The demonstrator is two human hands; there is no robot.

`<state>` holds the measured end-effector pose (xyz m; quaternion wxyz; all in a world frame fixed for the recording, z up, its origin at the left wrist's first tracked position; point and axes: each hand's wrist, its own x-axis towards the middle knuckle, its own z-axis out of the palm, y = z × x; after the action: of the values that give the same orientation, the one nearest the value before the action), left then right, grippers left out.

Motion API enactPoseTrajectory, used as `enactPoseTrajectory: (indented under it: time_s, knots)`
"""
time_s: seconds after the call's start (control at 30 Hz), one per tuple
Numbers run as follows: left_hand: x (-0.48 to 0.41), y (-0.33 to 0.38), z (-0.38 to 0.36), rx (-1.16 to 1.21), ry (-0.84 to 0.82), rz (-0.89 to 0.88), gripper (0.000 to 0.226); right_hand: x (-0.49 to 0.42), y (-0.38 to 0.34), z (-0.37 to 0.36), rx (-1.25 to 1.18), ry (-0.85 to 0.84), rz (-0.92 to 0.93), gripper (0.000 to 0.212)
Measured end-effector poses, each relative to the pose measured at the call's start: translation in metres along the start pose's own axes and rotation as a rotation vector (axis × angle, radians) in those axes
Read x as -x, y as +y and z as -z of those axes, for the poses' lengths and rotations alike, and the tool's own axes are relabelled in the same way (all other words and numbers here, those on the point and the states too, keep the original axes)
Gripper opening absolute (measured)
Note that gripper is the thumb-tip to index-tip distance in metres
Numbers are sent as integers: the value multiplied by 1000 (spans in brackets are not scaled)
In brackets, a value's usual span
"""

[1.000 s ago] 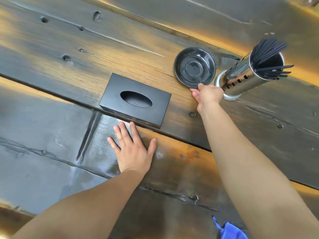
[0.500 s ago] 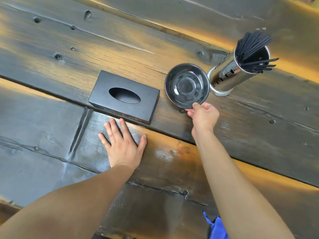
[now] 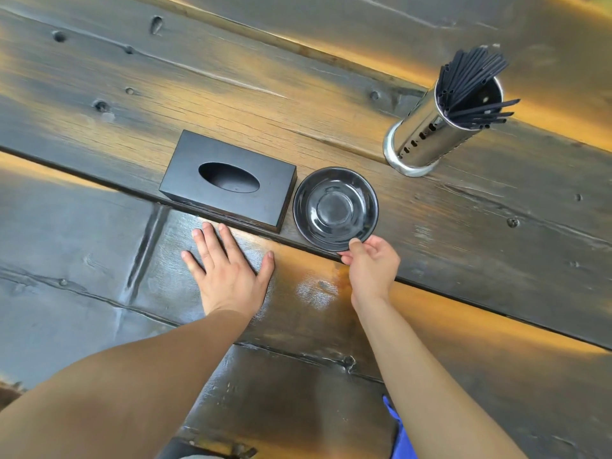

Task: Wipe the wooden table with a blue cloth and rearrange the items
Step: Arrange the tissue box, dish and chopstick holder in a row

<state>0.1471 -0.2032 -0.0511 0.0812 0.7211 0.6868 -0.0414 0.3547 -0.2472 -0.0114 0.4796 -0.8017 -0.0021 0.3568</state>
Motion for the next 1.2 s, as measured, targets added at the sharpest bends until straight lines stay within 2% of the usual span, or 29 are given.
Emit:
enactPoseTrajectory:
  time_s: [0.23,0.4,0.47,0.57,0.73,0.83,0.97,1.2]
  knots:
    - [0,1,3,0,-25,6,101,6,9,2,43,-26,-2,6]
    - [1,1,4,3,-27,5,101,6,7,15,151,-55,77,47]
    - [1,1,4,5,-24,4,100,1,2,23,255,8,169,52]
    - [1,1,5,6,-23,5,100,-21,-22,32,223,89,302,55]
    - [1,1,4,0,-22,6,100,-81,-82,31,210,106,361,121]
    - [1,1,3,-2,-18,6,101,-109,-110,26,167,87,374,138]
    - [1,0,3,-1,-8,6,101,-127,-123,17,61,37,442,138]
    - [0,0,3,-5,-4,6,101,-134,-127,12,-32,57,482,111]
